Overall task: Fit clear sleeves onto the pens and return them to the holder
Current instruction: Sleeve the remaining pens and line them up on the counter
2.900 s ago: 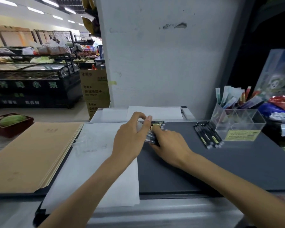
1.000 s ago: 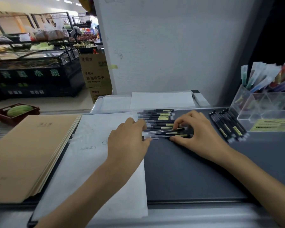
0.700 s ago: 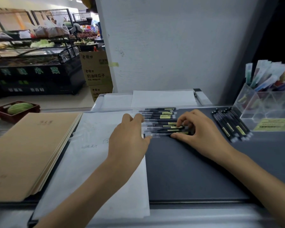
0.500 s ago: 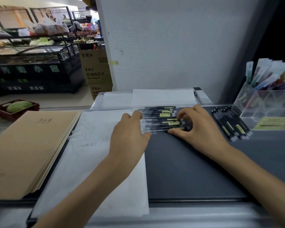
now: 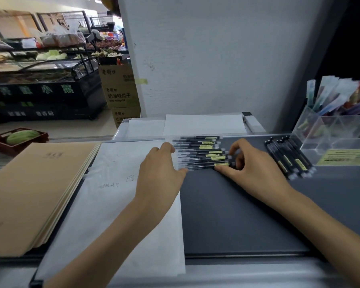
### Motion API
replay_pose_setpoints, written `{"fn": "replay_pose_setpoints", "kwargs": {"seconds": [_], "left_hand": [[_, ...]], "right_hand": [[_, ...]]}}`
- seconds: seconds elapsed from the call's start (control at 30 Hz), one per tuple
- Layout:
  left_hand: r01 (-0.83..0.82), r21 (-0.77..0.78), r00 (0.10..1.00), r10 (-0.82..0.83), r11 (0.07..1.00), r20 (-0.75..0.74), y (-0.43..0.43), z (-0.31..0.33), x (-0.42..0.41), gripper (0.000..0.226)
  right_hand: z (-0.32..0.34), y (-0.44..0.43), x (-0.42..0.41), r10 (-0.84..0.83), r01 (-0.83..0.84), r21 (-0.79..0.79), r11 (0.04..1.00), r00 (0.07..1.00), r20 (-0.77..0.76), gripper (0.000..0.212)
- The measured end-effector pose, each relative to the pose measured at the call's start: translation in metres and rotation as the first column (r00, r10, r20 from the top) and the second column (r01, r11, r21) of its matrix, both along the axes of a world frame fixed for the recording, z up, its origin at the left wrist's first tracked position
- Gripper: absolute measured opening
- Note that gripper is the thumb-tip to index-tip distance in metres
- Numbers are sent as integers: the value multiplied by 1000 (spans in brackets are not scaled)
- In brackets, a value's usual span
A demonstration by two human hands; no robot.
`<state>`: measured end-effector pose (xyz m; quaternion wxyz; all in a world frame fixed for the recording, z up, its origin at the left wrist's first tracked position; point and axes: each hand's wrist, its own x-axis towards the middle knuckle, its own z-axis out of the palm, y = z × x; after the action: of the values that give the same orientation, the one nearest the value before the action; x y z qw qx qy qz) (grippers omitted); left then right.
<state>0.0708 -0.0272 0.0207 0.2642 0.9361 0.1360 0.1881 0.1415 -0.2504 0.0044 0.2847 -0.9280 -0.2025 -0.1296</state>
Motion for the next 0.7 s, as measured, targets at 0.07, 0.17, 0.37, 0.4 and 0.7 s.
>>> {"fn": "replay_pose_setpoints", "kwargs": {"seconds": [0.07, 0.17, 0.37, 0.4, 0.7], "left_hand": [[3, -11, 1000, -2, 1000, 11, -1, -1, 0, 50], [4, -6, 1000, -3, 1000, 24, 0, -2, -1, 46], [5, 20, 999, -6, 1000, 52, -1, -2, 1, 40], [1, 28, 998, -3, 1000, 56, -1, -2, 1, 39], [-32, 254, 996, 11, 967, 84, -9, 0, -8, 41]], "right_hand": [[-1, 1, 1, 2, -2, -10, 1000, 1000, 9, 44], [-3, 1, 3, -2, 3, -15, 1000, 1000, 19, 43], [-3, 7, 6, 0, 0, -5, 1000, 1000, 14, 43], [-2, 8, 7, 2, -2, -8, 1000, 1000, 14, 43], [-1, 6, 2, 7, -7, 5, 1000, 1000, 27, 44]]}}
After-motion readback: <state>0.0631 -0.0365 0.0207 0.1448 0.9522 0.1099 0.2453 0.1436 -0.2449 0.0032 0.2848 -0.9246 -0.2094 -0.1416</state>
